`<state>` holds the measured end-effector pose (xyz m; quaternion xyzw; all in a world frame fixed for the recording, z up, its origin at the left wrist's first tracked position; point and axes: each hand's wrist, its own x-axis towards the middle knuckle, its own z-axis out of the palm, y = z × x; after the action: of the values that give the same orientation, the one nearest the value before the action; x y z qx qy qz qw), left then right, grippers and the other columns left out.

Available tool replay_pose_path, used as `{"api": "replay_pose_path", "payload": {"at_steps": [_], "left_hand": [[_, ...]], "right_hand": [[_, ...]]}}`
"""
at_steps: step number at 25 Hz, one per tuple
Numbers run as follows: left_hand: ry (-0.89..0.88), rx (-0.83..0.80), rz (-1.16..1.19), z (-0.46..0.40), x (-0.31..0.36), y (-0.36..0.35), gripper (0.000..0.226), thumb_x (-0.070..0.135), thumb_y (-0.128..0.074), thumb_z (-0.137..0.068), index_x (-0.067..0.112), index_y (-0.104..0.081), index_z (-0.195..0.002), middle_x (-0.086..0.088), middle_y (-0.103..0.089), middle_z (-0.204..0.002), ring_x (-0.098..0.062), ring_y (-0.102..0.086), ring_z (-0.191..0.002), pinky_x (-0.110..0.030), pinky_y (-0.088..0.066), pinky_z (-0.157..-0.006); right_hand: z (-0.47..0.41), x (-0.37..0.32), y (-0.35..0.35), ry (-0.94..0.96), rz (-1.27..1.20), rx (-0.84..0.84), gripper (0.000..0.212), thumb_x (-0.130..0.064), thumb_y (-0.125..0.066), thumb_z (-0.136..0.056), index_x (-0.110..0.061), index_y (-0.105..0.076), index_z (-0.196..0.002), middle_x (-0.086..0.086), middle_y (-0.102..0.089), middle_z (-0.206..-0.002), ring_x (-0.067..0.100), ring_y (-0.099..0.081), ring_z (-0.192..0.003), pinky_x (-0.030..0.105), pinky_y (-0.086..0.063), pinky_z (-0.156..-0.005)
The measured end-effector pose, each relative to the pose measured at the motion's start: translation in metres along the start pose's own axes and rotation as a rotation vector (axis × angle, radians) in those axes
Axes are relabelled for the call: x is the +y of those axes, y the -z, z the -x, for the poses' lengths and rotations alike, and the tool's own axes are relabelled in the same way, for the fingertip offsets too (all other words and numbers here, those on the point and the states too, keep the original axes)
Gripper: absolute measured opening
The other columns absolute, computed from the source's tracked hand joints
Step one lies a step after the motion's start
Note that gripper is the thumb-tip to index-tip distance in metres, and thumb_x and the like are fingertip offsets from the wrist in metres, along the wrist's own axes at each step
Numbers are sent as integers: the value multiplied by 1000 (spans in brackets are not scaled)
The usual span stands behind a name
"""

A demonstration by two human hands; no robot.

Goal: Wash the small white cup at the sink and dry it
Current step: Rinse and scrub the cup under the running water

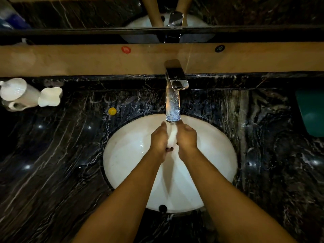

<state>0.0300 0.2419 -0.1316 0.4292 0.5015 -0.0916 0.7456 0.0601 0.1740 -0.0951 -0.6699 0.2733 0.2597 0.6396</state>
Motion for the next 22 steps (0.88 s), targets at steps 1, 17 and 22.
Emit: {"api": "replay_pose_path", "payload": {"at_steps": [1, 17, 22], "left_hand": [[-10, -2, -27, 0, -1, 1, 37, 54, -47, -99, 24, -70, -101, 0, -78, -78, -22, -69, -70, -35, -49, -67], [-306, 169, -364, -3, 4, 5, 33, 31, -40, -99, 24, -63, -75, -1, -68, -83, -27, -64, -88, -34, -50, -77], [135, -19, 67, -2, 17, 8, 21, 33, -51, -90, 18, -65, -88, -6, -67, -77, -26, -65, -77, -29, -52, -62]], "right_hand": [[-1, -5, 0, -80, -3, -40, 28, -35, -56, -97, -18, -72, -82, 10, -79, -89, 31, -74, -86, 39, -54, -67], [1, -17, 4, -240, 33, -255, 20, -29, -59, -98, -13, -70, -92, 12, -74, -102, 33, -70, -96, 49, -57, -92], [3, -4, -4, 71, 212, -184, 24, -22, -47, -100, -22, -67, -87, 7, -75, -95, 28, -71, -91, 34, -55, -74]]}}
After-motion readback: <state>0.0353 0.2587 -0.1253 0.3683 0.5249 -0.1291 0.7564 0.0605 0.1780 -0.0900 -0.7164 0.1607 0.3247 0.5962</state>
